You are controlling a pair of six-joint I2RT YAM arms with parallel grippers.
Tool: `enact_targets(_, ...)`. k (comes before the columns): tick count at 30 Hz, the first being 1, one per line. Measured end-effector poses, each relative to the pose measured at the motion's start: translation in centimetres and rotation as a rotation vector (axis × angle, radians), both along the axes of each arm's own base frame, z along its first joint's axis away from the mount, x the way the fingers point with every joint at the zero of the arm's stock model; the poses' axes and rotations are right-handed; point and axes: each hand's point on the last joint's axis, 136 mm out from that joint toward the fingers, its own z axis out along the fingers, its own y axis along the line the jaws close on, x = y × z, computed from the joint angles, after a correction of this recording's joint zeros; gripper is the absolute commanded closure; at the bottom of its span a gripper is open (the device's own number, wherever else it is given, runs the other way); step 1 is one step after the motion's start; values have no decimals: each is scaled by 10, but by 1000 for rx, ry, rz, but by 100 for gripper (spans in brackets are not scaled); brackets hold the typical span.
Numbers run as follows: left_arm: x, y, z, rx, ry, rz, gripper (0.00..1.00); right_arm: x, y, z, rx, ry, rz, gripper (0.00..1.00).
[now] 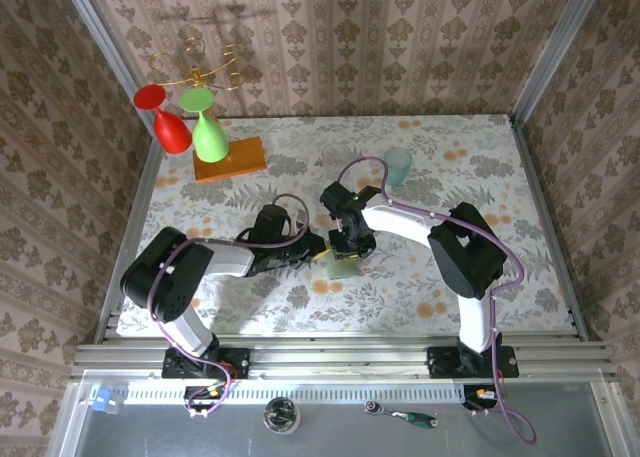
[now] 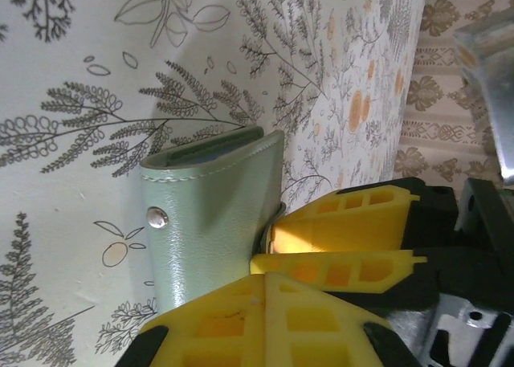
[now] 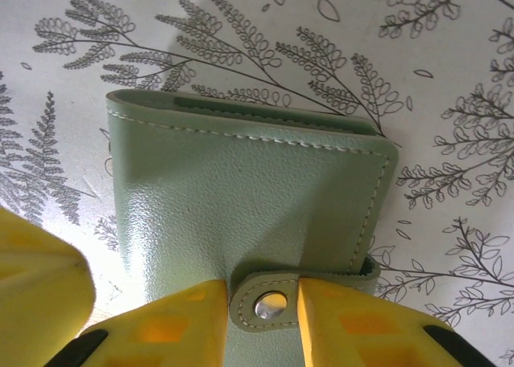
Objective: Take the credit cards out of the card holder
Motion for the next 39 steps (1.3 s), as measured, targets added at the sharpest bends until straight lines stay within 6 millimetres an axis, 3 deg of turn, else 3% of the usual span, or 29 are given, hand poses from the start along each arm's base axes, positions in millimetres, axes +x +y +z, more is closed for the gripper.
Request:
enact_targets(16, -5, -10, -13, 5, 52, -35, 100, 0, 4, -1, 23, 8, -27, 86)
enact_targets(24, -5, -13, -23, 21, 130, -52, 100, 0, 3, 1, 21, 3, -27, 100)
enact_targets(39, -4, -8, -29, 198, 110, -141, 100, 2, -2, 5, -79, -58, -3, 100)
